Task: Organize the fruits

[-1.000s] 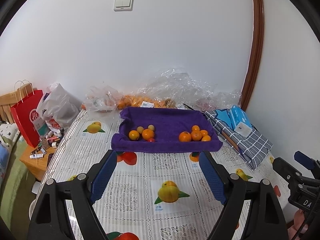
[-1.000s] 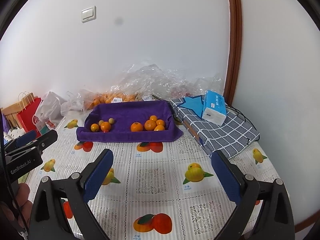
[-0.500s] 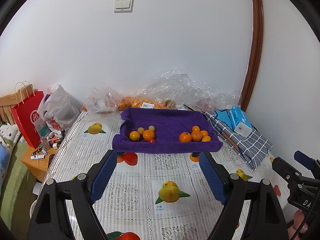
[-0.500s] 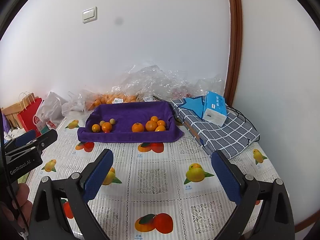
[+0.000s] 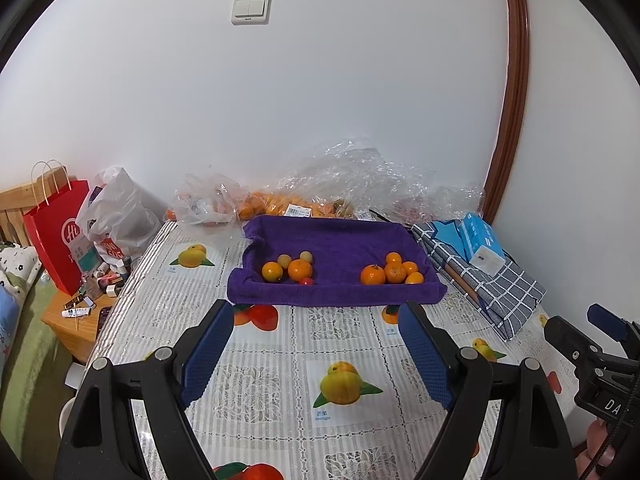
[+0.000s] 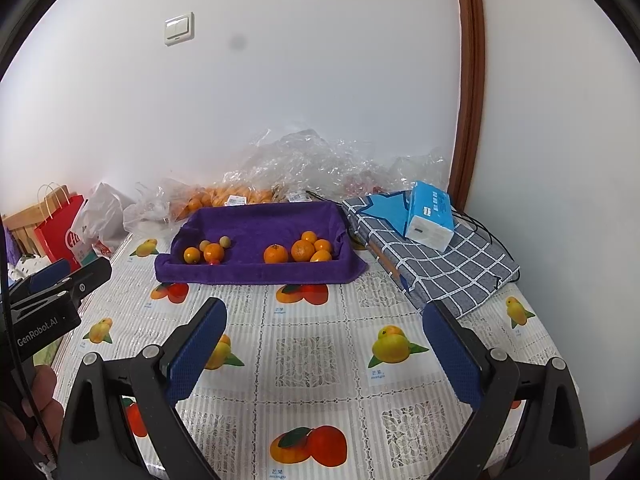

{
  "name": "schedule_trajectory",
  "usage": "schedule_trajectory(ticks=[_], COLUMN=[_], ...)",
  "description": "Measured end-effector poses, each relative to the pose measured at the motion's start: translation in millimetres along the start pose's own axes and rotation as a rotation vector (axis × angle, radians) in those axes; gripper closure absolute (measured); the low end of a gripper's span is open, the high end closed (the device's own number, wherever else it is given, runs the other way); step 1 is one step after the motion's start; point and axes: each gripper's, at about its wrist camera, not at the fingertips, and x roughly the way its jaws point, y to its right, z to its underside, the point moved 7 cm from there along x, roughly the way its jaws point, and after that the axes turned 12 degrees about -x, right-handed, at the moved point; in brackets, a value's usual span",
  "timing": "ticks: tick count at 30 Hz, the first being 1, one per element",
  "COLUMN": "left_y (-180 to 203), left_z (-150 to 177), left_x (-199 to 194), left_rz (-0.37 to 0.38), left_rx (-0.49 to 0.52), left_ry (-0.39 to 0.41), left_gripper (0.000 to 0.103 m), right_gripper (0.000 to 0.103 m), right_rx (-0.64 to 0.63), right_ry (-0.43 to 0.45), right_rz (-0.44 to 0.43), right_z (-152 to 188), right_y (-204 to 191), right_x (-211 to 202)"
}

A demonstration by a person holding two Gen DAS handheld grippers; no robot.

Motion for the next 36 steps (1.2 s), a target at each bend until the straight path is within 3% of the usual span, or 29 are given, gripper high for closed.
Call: schedule_trajectory(ticks=[36], left_y=[0.5], left_z=[0.4], left_x=[-2.3], left_rz=[0.005], left_rx=[-0.011], left_ry=[0.003], left_gripper=[0.020], right_gripper=[0.006], right_rx=[-0.011], right_ry=[0.011], right_rz=[-0.005], right_z=[-3.4], right_y=[-5.9], right_x=[-2.0])
